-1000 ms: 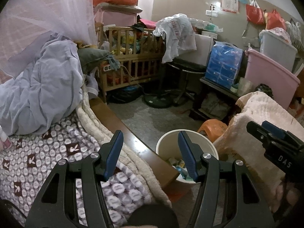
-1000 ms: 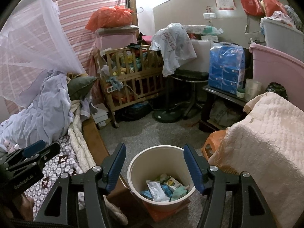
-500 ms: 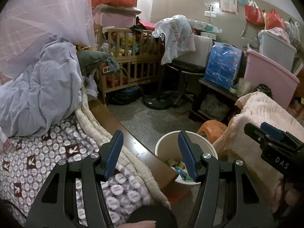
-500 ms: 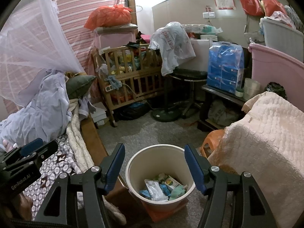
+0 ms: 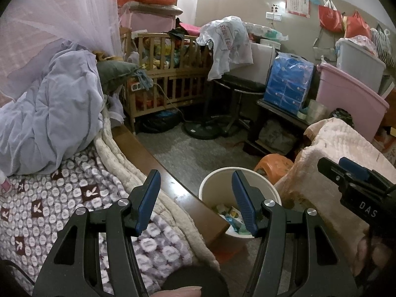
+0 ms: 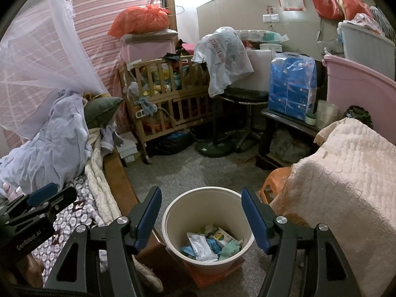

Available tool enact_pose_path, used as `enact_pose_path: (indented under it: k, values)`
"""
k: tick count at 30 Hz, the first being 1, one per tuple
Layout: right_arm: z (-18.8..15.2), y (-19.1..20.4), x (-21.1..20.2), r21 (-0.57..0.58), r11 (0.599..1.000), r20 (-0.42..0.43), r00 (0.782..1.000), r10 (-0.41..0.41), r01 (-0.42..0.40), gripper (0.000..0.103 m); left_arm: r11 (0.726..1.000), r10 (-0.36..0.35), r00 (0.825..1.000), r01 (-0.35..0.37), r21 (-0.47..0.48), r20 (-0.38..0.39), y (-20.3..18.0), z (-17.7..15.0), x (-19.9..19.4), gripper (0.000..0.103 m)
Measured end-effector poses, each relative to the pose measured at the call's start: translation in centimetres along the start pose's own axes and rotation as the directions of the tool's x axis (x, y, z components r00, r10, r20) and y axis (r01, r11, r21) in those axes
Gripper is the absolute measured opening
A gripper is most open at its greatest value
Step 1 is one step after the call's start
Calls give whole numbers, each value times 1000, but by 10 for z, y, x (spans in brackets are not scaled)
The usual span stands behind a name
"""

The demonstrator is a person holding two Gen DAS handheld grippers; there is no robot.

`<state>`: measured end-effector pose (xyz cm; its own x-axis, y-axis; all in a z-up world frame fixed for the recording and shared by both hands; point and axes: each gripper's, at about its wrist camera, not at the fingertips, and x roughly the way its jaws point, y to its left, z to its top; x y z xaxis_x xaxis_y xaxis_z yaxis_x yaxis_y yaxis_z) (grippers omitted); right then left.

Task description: Collect trash

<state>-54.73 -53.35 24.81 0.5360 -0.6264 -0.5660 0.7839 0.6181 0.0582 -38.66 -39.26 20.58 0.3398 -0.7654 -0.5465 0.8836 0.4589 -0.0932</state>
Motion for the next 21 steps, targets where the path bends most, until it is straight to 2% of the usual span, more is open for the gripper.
enact_pose_path:
  k: [21]
  values:
    - [-4,-7,1,5,1000,-13,1000,-3,3,66,1000,-24,1000,24,-2,-14,-4,-4,4,58]
